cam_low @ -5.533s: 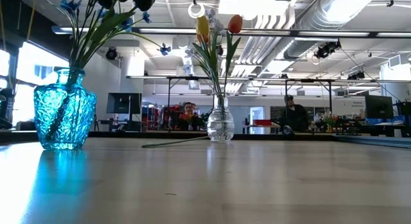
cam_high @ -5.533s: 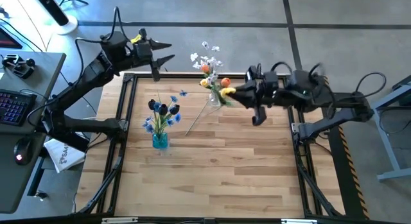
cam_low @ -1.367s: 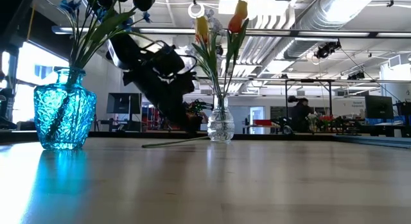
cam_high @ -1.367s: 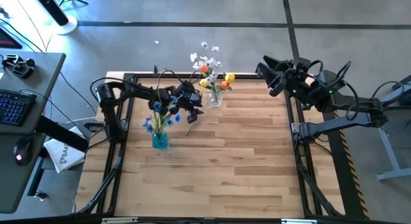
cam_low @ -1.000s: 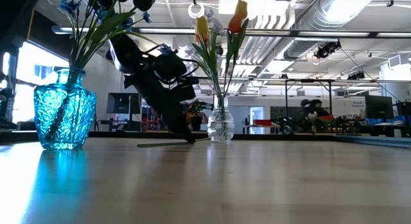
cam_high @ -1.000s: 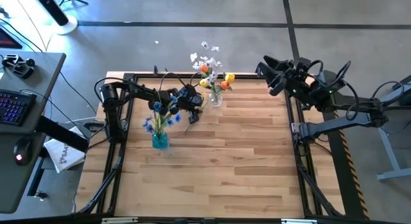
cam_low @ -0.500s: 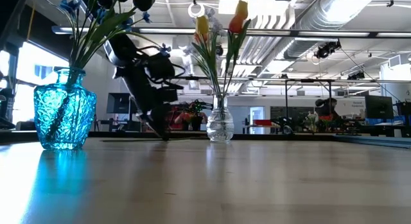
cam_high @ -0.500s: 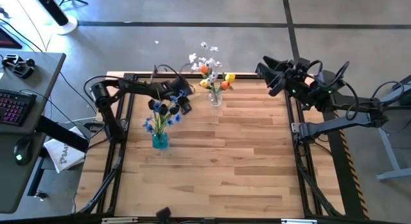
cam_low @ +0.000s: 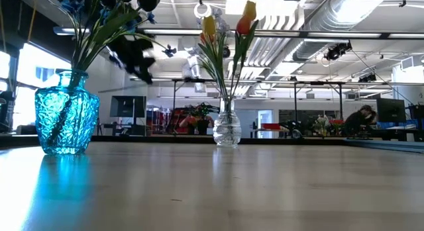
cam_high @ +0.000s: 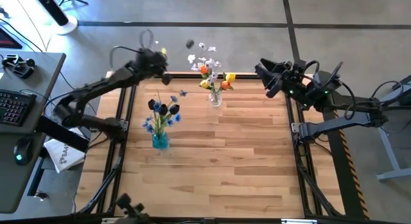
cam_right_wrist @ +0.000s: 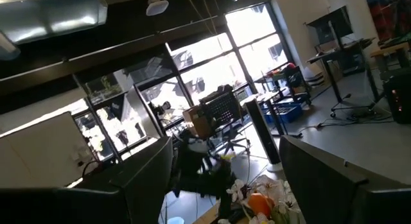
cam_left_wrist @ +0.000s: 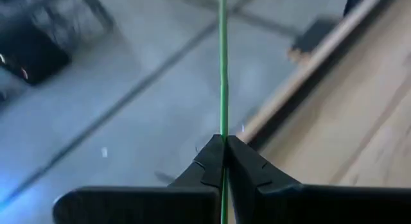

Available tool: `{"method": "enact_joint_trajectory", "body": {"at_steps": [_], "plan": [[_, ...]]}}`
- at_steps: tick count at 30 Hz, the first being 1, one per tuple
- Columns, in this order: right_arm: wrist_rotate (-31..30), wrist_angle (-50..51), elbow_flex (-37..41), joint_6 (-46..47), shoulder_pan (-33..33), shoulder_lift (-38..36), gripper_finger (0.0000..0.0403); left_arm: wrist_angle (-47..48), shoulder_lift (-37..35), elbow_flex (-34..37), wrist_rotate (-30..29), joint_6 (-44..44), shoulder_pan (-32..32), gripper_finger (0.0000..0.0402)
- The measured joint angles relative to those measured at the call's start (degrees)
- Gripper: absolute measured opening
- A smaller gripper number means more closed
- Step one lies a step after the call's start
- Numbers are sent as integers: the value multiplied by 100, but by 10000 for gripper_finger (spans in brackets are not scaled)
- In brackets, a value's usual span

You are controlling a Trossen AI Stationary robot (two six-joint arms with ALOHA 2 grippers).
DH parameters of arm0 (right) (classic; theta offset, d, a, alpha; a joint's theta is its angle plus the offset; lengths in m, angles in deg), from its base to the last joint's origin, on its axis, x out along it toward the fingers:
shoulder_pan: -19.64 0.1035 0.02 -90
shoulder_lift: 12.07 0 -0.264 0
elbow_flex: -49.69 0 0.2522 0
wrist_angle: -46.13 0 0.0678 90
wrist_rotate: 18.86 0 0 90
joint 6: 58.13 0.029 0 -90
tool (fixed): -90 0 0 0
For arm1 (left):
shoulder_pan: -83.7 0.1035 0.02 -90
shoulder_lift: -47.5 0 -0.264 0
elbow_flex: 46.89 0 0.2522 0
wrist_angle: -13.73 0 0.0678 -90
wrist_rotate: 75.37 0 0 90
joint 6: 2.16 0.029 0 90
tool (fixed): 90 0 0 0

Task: Sort flowers into vase by color
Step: Put the black flower into the blue vase

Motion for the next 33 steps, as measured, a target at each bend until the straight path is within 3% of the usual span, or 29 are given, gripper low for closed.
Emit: {"method": "enact_joint_trajectory", "body": {"at_steps": [3, 9, 13, 17, 21, 26, 33], "plan": [[397, -4, 0, -68, 0, 158, 281, -146, -583, -103, 589, 74, 165, 0], [1109, -509, -1, -328, 2, 863, 281, -906, -1422, -360, 3071, 282, 148, 0], [1342, -613, -418, -593, 0, 1485, 281, -1646, -1711, -462, 4083, 61, -48, 0], [1536, -441, -1177, -961, -2, 2113, 281, -2500, -1908, -548, 4428, -585, -248, 0], [1615, 187, -2093, -1137, -4, 2634, 281, -2827, -2115, -734, 4485, -1824, -374, 0], [1612, 1149, -3091, -1209, -4, 3113, 281, -3028, -2591, -924, 5339, -3124, -391, 0], [1615, 1464, -3475, -1510, -4, 3320, 275, -2098, -3837, -543, 5274, -4224, -605, 0]]}}
